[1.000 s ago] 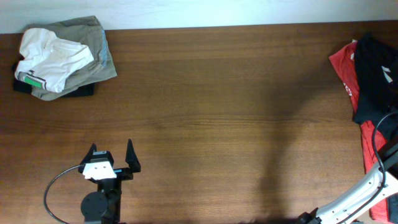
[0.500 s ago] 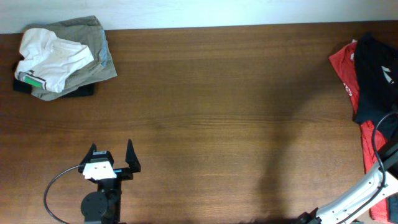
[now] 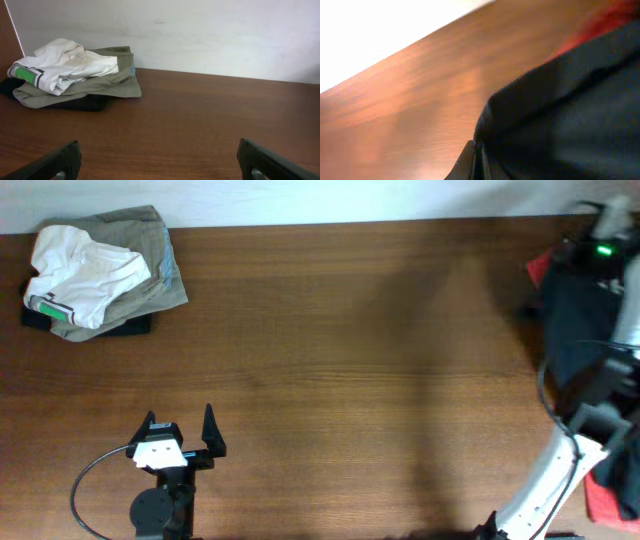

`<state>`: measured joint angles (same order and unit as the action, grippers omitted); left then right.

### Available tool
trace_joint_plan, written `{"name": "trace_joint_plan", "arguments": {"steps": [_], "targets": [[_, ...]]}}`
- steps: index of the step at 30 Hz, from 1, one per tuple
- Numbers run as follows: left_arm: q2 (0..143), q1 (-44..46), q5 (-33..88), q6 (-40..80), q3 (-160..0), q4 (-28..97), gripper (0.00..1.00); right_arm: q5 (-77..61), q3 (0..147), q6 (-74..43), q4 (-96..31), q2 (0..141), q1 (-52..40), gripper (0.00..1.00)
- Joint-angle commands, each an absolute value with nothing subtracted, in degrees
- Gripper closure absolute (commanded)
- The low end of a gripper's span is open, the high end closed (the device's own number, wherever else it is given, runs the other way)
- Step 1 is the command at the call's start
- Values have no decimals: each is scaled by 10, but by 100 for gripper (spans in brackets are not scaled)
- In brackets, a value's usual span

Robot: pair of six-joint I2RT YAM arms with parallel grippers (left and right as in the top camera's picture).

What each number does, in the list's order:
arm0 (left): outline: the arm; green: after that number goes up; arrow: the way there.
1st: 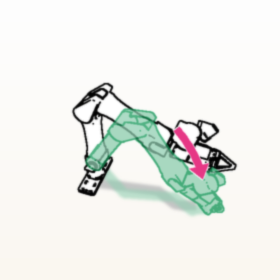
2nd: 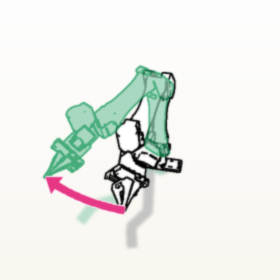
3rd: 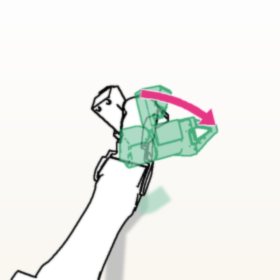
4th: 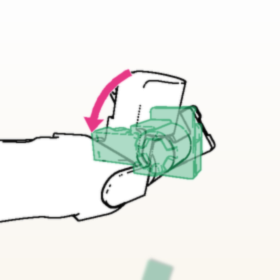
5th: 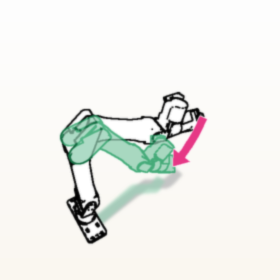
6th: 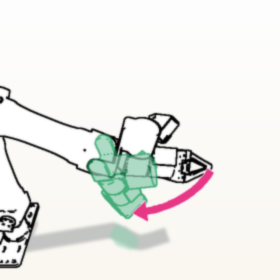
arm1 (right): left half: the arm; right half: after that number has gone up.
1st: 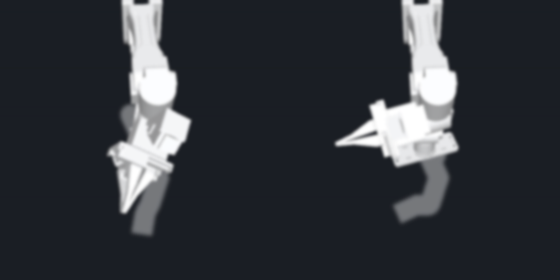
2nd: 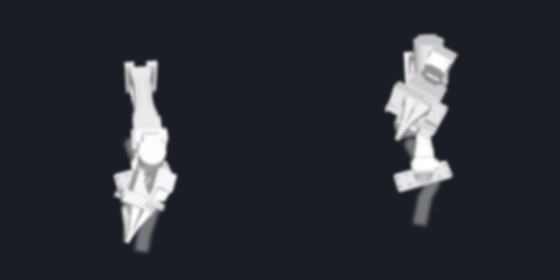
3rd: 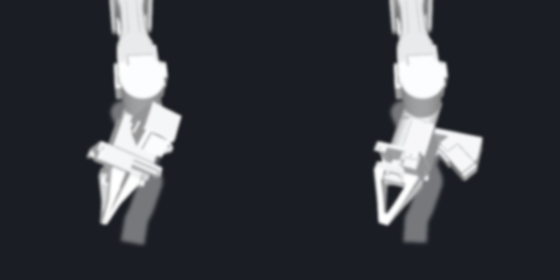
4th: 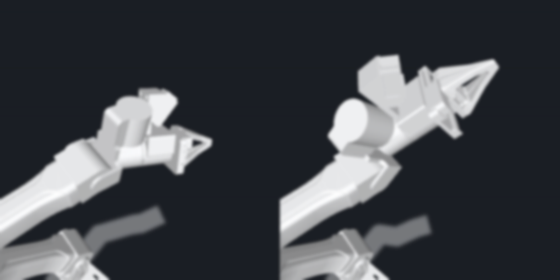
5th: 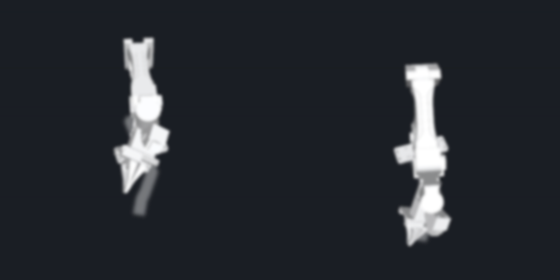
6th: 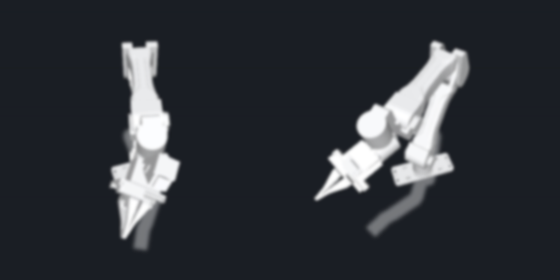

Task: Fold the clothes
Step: 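Pull the dark green shirt left and drop it mid-table with the right gripper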

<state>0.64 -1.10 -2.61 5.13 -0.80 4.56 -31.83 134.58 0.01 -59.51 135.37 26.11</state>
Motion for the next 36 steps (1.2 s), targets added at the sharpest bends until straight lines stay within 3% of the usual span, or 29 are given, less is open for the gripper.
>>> {"name": "trace_joint_plan", "arguments": {"steps": [1,10,12,15,19,24,28,35,36], "targets": [[4,-13,-28,42,-5,46,1,-338,1361,-11,-590,1324,183,96],[4,-13,-28,42,-5,46,1,-275,1361,-43,-588,1324,-71,96],[4,-13,-28,42,-5,46,1,-149,1361,-86,-589,1324,-78,96],[4,-13,-28,42,-5,46,1,-94,1361,-95,-596,1308,-43,96],[4,-13,-28,42,-5,46,1,-98,1374,-90,-592,1198,-7,96],[4,-13,-28,42,-5,46,1,-178,1374,-84,-598,1076,-35,96],[4,-13,-28,42,-5,46,1,-300,1373,-95,-588,1049,-121,96],[4,-13,-28,42,-5,46,1,-289,1337,-95,-599,1164,-343,95],[4,-13,-28,42,-5,46,1,-280,1337,-95,-601,1186,-357,89]]}}
